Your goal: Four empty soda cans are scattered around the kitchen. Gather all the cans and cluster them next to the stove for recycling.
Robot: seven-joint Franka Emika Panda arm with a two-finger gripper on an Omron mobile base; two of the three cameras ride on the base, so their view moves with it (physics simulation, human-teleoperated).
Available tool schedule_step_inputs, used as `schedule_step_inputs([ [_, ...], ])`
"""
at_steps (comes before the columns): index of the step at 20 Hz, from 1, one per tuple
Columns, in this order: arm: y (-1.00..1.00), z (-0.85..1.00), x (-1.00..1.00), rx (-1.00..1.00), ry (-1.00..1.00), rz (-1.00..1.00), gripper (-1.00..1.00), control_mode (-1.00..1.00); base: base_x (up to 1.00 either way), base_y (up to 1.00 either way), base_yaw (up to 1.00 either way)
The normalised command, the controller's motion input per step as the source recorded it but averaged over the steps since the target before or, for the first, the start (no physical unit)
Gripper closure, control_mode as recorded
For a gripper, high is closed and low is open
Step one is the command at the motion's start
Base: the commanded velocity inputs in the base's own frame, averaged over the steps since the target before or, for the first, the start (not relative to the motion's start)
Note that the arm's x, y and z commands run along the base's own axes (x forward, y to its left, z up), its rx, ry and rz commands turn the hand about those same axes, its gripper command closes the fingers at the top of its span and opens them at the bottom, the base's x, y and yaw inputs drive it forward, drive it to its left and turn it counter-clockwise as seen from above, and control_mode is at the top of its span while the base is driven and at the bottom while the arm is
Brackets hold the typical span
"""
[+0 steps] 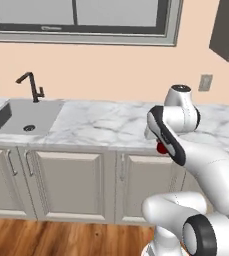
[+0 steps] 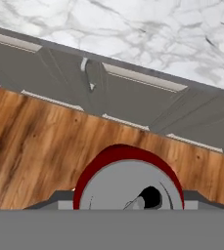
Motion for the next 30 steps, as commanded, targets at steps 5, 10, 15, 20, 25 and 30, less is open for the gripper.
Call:
schedule_step_inputs([
  [5, 0.0, 0.0, 0.0, 0.0, 0.0, 0.0, 1.0, 1.0, -0.18, 0.29, 0.5],
  [10, 0.0, 0.0, 0.0, 0.0, 0.0, 0.0, 1.0, 1.0, -0.18, 0.29, 0.5],
  [15, 0.0, 0.0, 0.0, 0.0, 0.0, 0.0, 1.0, 1.0, -0.04, 0.22, 0.5],
  [20, 0.0, 0.0, 0.0, 0.0, 0.0, 0.0, 1.0, 1.0, 0.02, 0.19, 0.47],
  [25, 0.0, 0.0, 0.0, 0.0, 0.0, 0.0, 1.0, 1.0, 0.27, 0.17, 0.4],
  [30, 0.0, 0.0, 0.0, 0.0, 0.0, 0.0, 1.0, 1.0, 0.49, 0.22, 0.32],
])
